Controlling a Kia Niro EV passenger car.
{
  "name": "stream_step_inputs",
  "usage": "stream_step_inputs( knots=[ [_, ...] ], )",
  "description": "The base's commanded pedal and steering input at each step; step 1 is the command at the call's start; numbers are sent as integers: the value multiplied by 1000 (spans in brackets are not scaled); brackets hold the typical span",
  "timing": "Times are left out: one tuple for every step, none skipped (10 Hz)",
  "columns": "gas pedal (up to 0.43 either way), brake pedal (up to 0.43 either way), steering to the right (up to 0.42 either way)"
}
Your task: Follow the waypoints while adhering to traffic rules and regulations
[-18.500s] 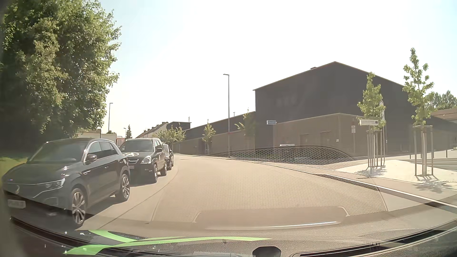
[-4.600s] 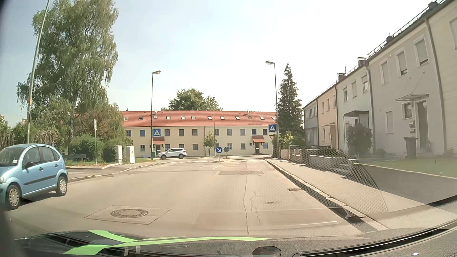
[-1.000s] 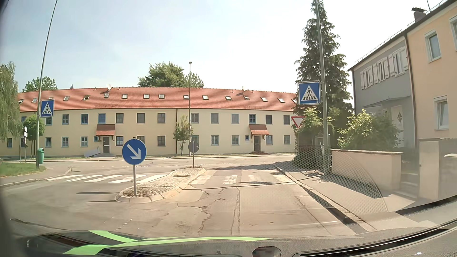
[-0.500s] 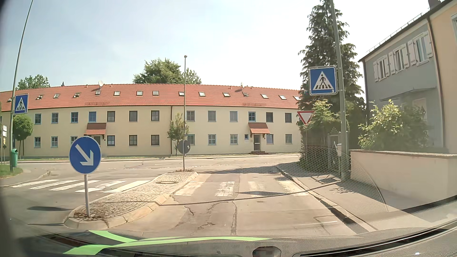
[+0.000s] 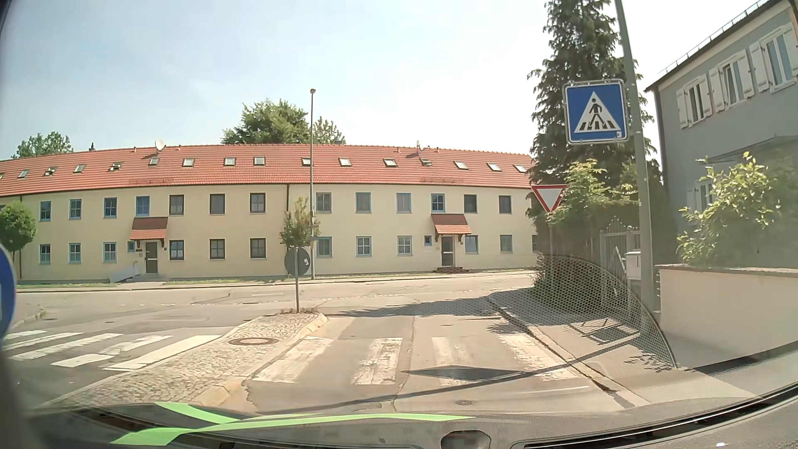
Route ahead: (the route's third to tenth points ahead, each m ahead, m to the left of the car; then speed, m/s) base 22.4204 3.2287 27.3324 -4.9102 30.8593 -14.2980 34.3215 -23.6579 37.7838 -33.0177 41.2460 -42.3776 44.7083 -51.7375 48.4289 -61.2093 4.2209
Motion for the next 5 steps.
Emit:
stream_step_inputs(
  knots=[
    [0,6,13],
    [0,12,14],
    [0,37,14],
    [0,49,8],
    [0,55,1]
  ],
)
